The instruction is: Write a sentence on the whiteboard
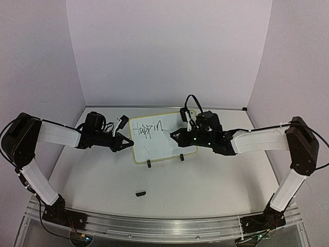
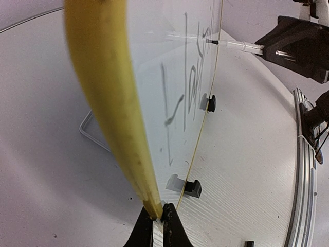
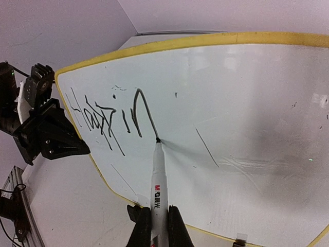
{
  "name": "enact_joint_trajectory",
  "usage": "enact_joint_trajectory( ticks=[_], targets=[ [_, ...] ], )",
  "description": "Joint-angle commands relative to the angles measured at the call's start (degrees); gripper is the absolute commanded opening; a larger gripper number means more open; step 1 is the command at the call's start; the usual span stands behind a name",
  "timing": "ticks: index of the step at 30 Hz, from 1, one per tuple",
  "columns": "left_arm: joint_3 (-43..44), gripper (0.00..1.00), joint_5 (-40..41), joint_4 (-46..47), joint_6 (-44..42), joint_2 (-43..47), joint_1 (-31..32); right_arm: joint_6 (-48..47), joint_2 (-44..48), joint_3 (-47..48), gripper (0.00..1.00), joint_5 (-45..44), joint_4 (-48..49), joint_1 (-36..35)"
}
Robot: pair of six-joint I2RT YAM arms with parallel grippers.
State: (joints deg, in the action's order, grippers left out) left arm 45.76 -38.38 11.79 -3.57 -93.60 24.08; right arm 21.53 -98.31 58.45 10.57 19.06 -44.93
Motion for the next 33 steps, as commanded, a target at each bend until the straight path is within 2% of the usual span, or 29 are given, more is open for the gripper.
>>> enact_joint_trajectory(
  ticks=[1,9,19,33],
  targets=[
    [1.52,0.00,5.74,-2.27,-2.33,0.52,0.09,0.42,3.19,-0.81,0.00,0.42,-0.07,0.28],
    [1.35,0.00,6.01,-2.48,-2.32,0.89,0.12,-0.39,7.02,-1.02,0.00,-0.72,-0.08,0.28],
    [1.51,0.00,6.06,-2.75,-2.48,0.74,0.19,-1.50,2.93,2.21,0.00,-0.08,-0.07,0.27],
    [1.54,0.00,6.18,-2.55,-2.64,0.37,0.20,-1.24,1.70,2.48,0.00,-5.10,-2.77,0.52]
  ],
)
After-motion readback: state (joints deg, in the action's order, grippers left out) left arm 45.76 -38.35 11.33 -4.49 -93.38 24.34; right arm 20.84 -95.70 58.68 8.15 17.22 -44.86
